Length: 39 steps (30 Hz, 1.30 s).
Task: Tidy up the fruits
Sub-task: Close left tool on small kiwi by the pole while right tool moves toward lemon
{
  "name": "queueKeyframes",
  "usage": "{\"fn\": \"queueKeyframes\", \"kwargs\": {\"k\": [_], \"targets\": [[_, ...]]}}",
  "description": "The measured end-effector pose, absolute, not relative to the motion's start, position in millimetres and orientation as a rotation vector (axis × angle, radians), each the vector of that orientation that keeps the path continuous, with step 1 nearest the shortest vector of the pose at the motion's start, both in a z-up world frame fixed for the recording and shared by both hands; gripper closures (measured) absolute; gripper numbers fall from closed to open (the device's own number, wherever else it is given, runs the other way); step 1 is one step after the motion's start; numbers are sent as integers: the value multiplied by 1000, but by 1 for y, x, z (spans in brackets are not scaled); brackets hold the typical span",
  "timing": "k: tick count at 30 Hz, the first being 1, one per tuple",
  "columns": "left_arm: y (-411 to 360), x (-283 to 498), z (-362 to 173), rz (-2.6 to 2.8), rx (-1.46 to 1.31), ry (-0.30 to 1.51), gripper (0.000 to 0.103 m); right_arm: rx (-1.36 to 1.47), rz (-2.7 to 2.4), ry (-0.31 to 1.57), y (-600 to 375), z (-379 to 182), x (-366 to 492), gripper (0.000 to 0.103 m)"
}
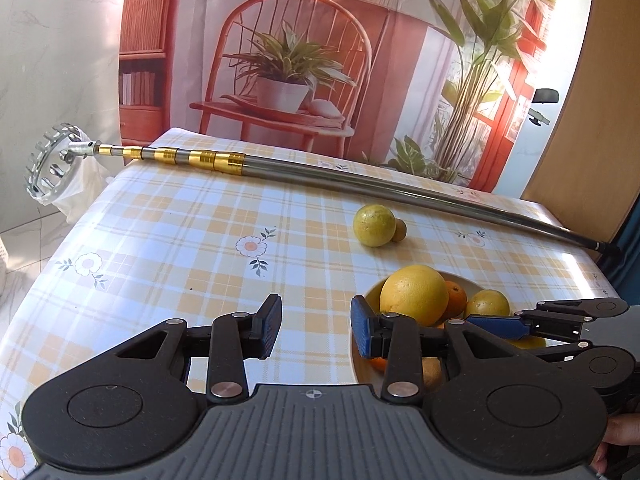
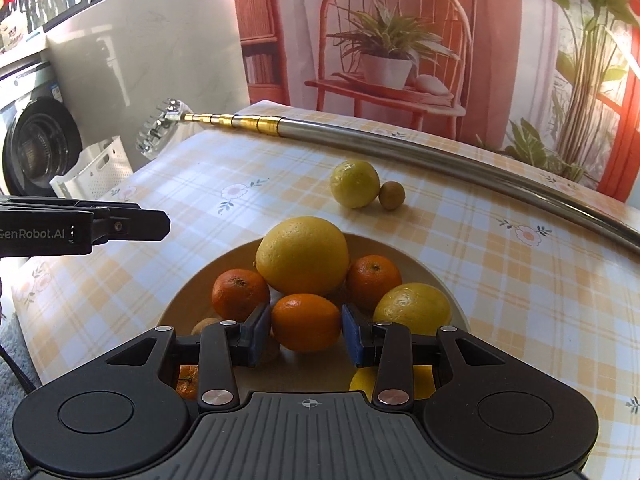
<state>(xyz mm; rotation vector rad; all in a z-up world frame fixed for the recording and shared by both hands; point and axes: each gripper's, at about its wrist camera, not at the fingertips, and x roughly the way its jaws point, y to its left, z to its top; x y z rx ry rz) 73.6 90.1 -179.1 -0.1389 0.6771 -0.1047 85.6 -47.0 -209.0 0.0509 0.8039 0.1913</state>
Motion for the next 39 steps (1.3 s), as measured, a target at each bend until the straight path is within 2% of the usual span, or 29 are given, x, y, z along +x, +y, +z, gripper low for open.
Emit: {"fn": "queueKeyframes", "kwargs": {"k": [11,21,39], "targets": [[85,71,-182,-122,-129,686,63,44,184,798,-46,-207,91,68],[83,72,-178,-135,-129,693,63,74,136,700,-65,-189,71,68],[100,92,-115,-132,-126,585,63,121,28,517,-125,-132,81,67]]}}
